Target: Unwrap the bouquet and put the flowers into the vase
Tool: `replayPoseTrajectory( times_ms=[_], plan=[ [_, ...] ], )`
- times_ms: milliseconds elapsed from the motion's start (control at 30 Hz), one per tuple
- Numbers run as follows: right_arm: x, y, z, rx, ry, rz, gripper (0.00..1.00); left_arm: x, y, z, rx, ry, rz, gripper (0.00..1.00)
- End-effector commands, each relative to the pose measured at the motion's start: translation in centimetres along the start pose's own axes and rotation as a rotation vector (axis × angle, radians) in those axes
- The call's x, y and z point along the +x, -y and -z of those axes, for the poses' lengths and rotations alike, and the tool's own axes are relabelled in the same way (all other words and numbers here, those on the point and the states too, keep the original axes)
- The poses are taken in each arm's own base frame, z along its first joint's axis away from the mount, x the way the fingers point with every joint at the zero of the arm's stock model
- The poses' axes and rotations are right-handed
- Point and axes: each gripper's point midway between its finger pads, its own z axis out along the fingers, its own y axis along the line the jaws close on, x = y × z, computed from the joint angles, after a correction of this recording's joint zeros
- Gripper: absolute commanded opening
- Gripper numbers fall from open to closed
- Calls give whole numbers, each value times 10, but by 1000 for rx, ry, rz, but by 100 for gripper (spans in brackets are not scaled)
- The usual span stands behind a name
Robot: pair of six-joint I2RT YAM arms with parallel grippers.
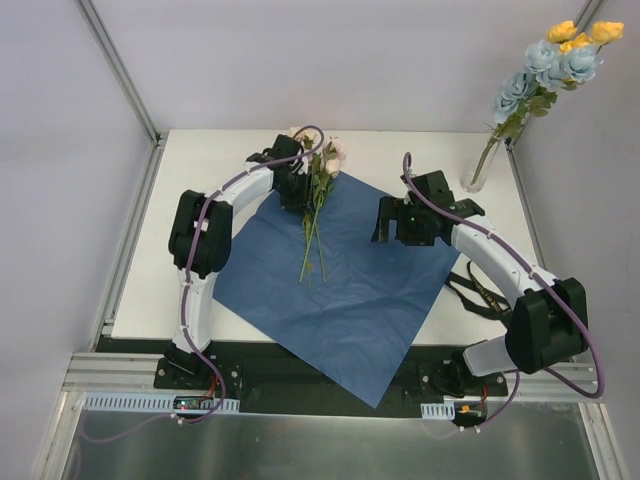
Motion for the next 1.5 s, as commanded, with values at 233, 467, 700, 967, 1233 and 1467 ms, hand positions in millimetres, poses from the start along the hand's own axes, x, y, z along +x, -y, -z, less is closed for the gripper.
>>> replayPoseTrajectory(
  times_ms=[233,467,700,967,1233,1467],
  plan=[
    [-3,0,18,-7,62,62,100,3,0,-9,-15,-33,39,12],
    [-7,-6,18,-25,56,52,100,-29,13,43,-53,122,-57,2],
    [-18,-11,29,-27,81,60,100,-48,56,114,49,262,-96,0],
    [-51,-76,66,-338,178,112,100,-30,110,174,280,306,-179,0],
    [-105,-141,113,-656,422,56,93,33,173,199,565,231,-407,0],
    [-107,-167,128,-740,493,90,76,60,183,201,624,193,-467,0]
  ],
)
